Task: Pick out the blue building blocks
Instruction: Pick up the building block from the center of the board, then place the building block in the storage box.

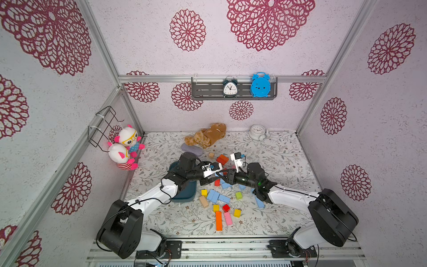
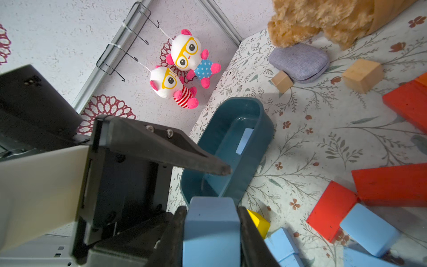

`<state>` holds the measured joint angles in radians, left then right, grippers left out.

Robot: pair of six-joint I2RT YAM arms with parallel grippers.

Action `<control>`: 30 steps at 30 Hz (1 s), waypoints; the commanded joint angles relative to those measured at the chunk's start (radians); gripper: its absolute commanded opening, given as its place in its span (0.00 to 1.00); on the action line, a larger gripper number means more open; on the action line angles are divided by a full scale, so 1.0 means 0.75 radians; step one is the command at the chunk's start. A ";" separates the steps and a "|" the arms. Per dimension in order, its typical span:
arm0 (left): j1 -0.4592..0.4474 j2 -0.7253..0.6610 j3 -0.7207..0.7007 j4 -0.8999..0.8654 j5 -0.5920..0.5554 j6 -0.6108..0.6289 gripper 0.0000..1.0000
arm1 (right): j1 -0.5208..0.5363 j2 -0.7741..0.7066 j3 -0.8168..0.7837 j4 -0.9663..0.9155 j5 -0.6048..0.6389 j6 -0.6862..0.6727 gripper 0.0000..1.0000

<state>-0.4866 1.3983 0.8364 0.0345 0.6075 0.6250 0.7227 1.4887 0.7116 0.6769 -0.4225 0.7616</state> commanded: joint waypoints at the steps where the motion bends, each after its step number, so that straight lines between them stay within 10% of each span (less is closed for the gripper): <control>1: -0.008 -0.028 -0.001 0.036 0.025 0.003 0.56 | 0.023 -0.045 0.046 0.044 -0.002 0.007 0.32; 9: -0.010 -0.013 0.033 -0.022 0.019 0.021 0.39 | 0.037 -0.112 0.030 0.030 0.030 -0.003 0.36; 18: 0.053 -0.025 0.104 -0.248 0.087 0.097 0.18 | 0.032 -0.299 -0.097 -0.102 0.274 -0.066 0.64; 30: 0.698 -0.027 0.204 -0.948 -0.057 0.725 0.20 | 0.139 -0.428 -0.395 0.070 0.538 -0.069 0.65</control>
<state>-0.0082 1.3689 0.9661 -0.5117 0.6224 0.9962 0.7986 1.1545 0.4145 0.6346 -0.0784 0.7330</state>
